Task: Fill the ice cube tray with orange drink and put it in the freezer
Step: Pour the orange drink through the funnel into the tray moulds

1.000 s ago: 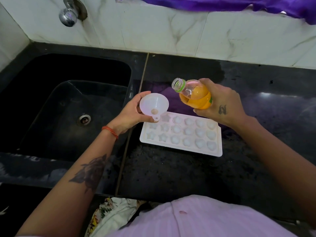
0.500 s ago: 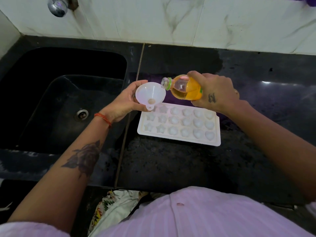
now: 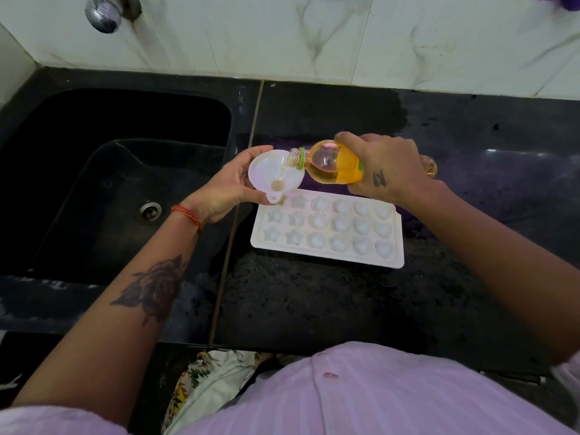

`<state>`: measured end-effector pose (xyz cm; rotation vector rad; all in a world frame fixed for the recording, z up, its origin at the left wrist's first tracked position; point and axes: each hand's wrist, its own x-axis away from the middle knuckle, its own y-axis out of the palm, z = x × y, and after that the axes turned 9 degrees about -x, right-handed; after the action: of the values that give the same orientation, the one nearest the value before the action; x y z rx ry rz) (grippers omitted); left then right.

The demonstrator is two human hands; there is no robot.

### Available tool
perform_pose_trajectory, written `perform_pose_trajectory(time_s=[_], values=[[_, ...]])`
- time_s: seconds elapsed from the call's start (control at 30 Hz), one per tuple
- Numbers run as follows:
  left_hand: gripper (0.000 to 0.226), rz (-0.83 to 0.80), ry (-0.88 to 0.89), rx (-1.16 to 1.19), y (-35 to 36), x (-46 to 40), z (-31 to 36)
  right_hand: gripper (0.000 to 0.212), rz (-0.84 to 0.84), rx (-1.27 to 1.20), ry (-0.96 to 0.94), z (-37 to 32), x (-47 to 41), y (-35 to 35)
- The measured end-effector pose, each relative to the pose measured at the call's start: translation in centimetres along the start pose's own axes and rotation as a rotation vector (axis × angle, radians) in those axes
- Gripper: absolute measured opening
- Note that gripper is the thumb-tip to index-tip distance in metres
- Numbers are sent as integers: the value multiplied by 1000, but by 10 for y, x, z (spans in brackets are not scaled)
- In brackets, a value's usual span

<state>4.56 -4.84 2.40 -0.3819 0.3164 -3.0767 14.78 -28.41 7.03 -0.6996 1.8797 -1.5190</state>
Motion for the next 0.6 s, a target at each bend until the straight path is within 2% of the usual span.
perform_pose_trajectory(time_s=[0.6], values=[[81,1,17,-7,-3,2,15,68,20,-176,53,-1,12,-16]])
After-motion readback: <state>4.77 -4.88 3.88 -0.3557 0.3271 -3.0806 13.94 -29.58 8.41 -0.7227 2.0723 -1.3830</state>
